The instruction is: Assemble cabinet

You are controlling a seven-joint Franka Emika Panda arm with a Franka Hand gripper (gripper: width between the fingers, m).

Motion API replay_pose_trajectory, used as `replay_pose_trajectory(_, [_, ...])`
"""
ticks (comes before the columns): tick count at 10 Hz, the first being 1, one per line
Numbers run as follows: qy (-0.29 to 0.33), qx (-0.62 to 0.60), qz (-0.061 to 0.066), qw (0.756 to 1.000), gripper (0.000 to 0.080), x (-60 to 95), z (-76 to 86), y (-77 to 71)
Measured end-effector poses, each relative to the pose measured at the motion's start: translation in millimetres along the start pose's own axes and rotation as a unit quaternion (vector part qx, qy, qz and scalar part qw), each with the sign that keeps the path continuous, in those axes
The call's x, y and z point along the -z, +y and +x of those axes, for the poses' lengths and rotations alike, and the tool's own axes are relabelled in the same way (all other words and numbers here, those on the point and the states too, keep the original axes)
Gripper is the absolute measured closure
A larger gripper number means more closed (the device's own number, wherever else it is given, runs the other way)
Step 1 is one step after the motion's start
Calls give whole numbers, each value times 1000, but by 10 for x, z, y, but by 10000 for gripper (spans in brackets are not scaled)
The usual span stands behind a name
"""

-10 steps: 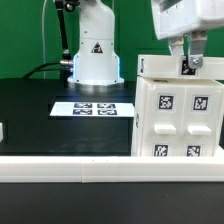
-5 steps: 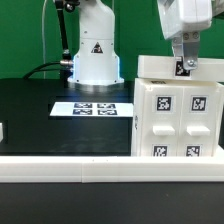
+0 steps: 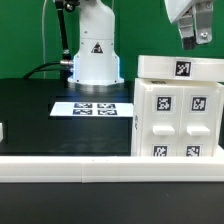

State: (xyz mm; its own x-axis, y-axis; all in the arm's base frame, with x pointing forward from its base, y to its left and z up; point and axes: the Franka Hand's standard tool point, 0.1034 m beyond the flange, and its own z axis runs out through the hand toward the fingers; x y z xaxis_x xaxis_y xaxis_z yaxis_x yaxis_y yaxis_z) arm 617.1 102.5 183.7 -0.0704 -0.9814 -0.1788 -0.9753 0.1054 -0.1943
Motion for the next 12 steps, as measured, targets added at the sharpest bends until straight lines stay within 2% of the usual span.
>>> replay_pose_trajectory(2, [3, 44, -10, 999, 2, -89, -8, 29])
replay_pose_trajectory(3, [0, 100, -27, 995, 2, -105, -23, 70])
replay_pose_trajectory(4, [-7, 154, -42, 987, 2, -72, -53, 51])
replay_pose_trajectory(6, [-18, 268, -58, 961, 2, -58, -87, -1])
replay_pose_trajectory(8, [-29, 388, -83, 917, 2, -80, -147, -40])
replay_pose_trajectory(12, [-39, 493, -82, 865, 2, -99, -146, -60])
